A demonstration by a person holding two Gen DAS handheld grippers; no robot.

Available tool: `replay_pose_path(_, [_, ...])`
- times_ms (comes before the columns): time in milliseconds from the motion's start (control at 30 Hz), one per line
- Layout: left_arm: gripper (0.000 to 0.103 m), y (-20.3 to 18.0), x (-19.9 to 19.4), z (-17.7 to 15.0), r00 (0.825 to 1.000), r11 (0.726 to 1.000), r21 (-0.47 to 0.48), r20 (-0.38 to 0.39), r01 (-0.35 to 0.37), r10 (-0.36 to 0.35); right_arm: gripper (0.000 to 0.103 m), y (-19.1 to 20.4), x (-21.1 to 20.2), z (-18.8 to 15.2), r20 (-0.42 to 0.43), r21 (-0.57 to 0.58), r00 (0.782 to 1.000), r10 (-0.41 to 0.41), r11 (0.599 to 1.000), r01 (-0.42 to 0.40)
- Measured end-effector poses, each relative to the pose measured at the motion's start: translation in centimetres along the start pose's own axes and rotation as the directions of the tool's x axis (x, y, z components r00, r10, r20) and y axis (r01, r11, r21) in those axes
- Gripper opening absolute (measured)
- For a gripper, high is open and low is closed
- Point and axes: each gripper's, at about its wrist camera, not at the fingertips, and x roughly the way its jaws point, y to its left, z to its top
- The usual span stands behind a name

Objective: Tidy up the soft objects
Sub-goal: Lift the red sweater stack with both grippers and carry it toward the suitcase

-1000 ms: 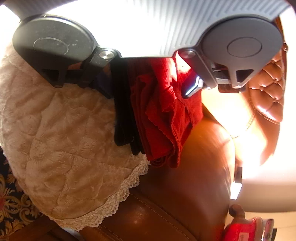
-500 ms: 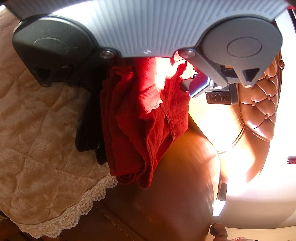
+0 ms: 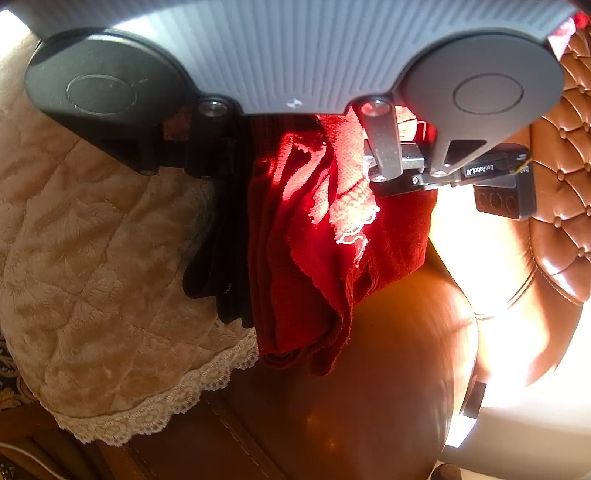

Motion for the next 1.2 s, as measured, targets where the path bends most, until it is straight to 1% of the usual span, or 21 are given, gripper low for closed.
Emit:
replay_pose_path(33, [0.050, -0.8, -0.1, -0.2, 1.000, 1.000, 0.005, 0.006, -0.028, 0.027, 0.058, 0.5, 0.0, -0.1, 0.005, -0.010, 1.000, -0.014, 1.000, 0.014])
replay_pose_path(67, [0.048, -1.5, -0.2, -0.4, 0.998, 0.998, 0.010, 0.013, -0.055, 0.055, 0.058, 0.9, -0.1, -0.2, 0.010, -0.021, 1.000, -0.027, 0.999, 0.027])
replay_pose_path(133, [0.046, -3.0, -0.4, -0.7, 0.994, 0.994, 0.019, 0.026, -0.110, 0.110, 0.058, 1.8, -0.3, -0.4, 0.022, -0.043, 0.999, -0.049, 0.998, 0.050])
replay_pose_path(233, [0.044, -5.2, -0.8, -1.3, 0.982, 0.982, 0.031, 0.048, -0.184, 0.183, 0.057, 3.2, -0.9, -0.9, 0.041, -0.074, 0.996, -0.080, 0.994, 0.082])
replay_pose_path(300, [0.044, -6.3, -0.9, -1.9, 0.978, 0.978, 0.042, 0.063, -0.203, 0.200, 0.057, 4.2, -1.5, -1.2, 0.056, -0.097, 0.993, -0.102, 0.990, 0.107])
replay_pose_path(400, [0.044, -7.5, -1.2, -2.4, 0.975, 0.977, 0.025, 0.073, -0.210, 0.208, 0.057, 5.6, -2.4, -1.6, 0.078, -0.137, 0.988, -0.133, 0.980, 0.143])
replay_pose_path(533, [0.044, -9.4, -1.6, -2.8, 0.964, 0.968, 0.011, 0.098, -0.250, 0.247, 0.057, 5.9, -3.8, -1.4, 0.087, -0.167, 0.988, -0.128, 0.976, 0.141])
replay_pose_path(567, [0.044, -9.9, -1.6, -2.9, 0.960, 0.965, 0.003, 0.102, -0.262, 0.260, 0.057, 5.9, -3.8, -1.1, 0.083, -0.170, 0.989, -0.120, 0.977, 0.133])
replay_pose_path(633, [0.044, -11.6, -1.3, -3.1, 0.948, 0.954, -0.009, 0.109, -0.301, 0.300, 0.057, 4.5, -4.7, -0.6, 0.066, -0.173, 0.993, -0.097, 0.979, 0.107])
replay_pose_path(667, [0.044, -12.1, -1.0, -3.1, 0.941, 0.947, -0.016, 0.111, -0.319, 0.319, 0.057, 4.2, -4.7, -1.0, 0.054, -0.178, 0.995, -0.085, 0.980, 0.093])
replay_pose_path(767, [0.044, -13.9, 0.1, -3.0, 0.918, 0.927, -0.054, 0.130, -0.371, 0.375, 0.057, 3.0, -5.3, 0.4, 0.016, -0.202, 0.998, -0.055, 0.978, 0.057])
replay_pose_path(867, [0.043, -15.5, 1.3, -3.3, 0.894, 0.906, -0.139, 0.160, -0.399, 0.418, 0.057, 2.3, -5.4, 2.1, -0.031, -0.262, 0.999, -0.037, 0.965, 0.028])
replay_pose_path(967, [0.043, -17.1, 2.4, -3.3, 0.876, 0.883, -0.214, 0.162, -0.418, 0.454, 0.057, 2.1, -5.8, 3.9, -0.074, -0.336, 0.996, -0.042, 0.942, 0.015])
replay_pose_path(1033, [0.043, -18.0, 2.7, -2.9, 0.873, 0.873, -0.253, 0.156, -0.418, 0.463, 0.057, 2.4, -6.2, 4.8, -0.093, -0.378, 0.994, -0.055, 0.926, 0.015])
replay_pose_path(1100, [0.043, -19.1, 2.6, -2.6, 0.871, 0.864, -0.285, 0.149, -0.416, 0.468, 0.057, 3.3, -7.2, 5.5, -0.111, -0.395, 0.991, -0.068, 0.918, 0.019])
replay_pose_path(1200, [0.043, -20.9, 1.3, -2.7, 0.870, 0.851, -0.330, 0.140, -0.409, 0.472, 0.057, 4.8, -9.0, 6.2, -0.141, -0.415, 0.986, -0.086, 0.910, 0.020])
